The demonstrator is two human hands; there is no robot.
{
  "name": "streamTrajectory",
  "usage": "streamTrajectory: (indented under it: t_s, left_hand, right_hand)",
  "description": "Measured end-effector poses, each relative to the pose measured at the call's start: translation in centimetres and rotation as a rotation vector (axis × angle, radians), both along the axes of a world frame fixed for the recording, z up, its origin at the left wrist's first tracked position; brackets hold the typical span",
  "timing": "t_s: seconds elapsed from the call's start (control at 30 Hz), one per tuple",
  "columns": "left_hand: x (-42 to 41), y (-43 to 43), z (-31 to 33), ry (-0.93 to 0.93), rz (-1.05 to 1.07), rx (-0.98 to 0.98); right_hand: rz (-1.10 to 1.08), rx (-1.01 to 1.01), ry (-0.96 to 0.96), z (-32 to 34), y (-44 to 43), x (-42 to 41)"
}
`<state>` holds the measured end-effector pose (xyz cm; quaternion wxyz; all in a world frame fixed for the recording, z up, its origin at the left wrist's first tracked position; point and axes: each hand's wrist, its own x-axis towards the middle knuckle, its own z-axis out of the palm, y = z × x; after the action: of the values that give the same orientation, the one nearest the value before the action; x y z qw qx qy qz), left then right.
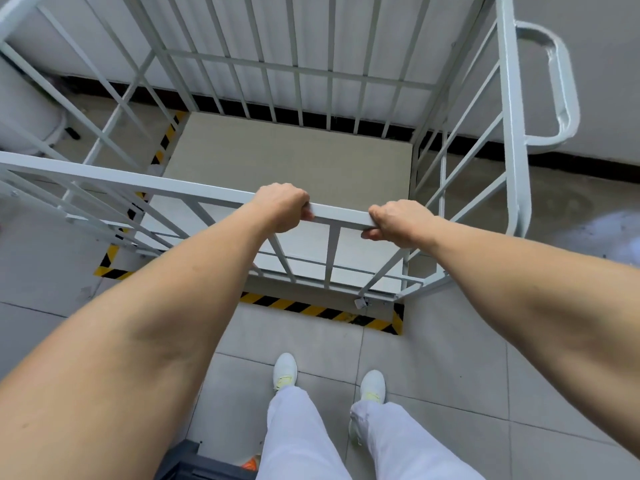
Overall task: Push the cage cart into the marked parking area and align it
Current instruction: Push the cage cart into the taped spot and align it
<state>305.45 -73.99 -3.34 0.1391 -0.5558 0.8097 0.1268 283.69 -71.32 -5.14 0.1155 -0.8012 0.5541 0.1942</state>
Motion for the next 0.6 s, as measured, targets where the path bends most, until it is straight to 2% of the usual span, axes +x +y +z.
streamTrajectory:
  t_s: [0.17,0.4,0.53,0.6]
  left_hand:
    - [0.5,0.1,-0.2,0.044,0.009,0.006]
    - [1.4,0.6,-0.3,0.016,-0.002,0.052]
    - [1.2,1.1,-0.5,0.015,0.035,0.103]
    - [1.4,1.1,0.2,0.074,0.079,0.175]
  right_hand:
    - [-0.019,-0.009,0.003,-0.2,0.3,0.4]
    - [-0.024,0.017,0.004,-0.5,0.5,1.2]
    - [-0.102,0.095,-0.022,-0.3,0.5,1.4]
    - [-0.138,0.151,-0.055,0.1,0.4,1.6]
